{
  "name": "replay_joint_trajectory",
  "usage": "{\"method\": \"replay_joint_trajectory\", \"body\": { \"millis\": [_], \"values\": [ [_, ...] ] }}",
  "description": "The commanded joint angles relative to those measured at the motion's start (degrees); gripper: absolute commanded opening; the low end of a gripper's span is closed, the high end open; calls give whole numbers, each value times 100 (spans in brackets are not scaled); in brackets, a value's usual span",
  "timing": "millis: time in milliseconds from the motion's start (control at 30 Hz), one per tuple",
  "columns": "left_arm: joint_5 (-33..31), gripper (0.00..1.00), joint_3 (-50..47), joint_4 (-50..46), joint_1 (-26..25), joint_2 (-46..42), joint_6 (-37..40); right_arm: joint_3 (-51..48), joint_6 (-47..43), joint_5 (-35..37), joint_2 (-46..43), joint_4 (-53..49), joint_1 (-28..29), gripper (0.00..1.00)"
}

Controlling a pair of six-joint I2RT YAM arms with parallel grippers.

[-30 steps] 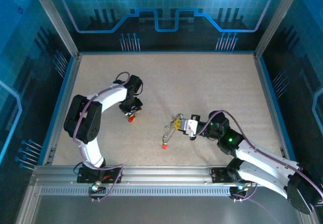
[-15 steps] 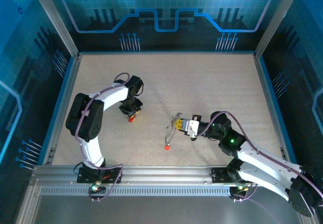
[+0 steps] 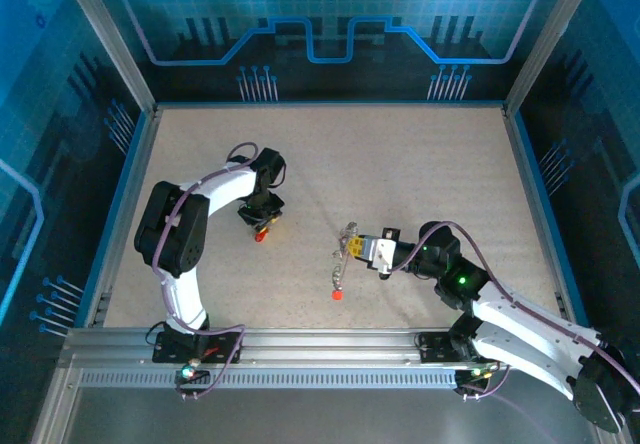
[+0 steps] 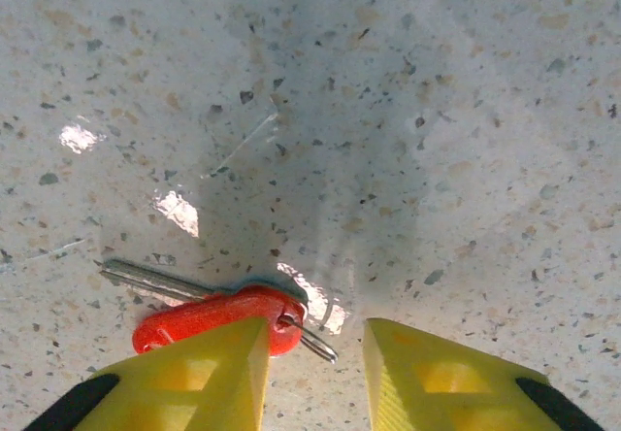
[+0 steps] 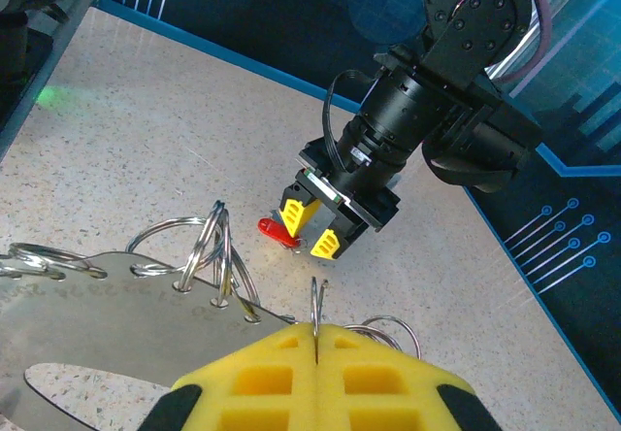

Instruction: Put the keys on the keyring

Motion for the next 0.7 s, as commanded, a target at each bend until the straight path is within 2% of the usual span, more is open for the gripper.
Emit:
{"method": "replay_joint_trajectory", "body": {
  "millis": [0, 133, 400, 667],
  "values": [
    [26, 37, 129, -134, 39, -21, -66, -64, -59, -20, -103, 135, 12, 0],
    [54, 37, 137, -142, 39, 20, -127, -63, -61, -34, -93, 139, 20, 0],
    [88, 23, 76, -172, 39, 117, -212, -50, -65, -29, -102, 122, 14, 0],
    [8, 20, -67, -206, 59, -119, -134, -56, -67, -20, -84, 130, 19, 0]
  ]
}}
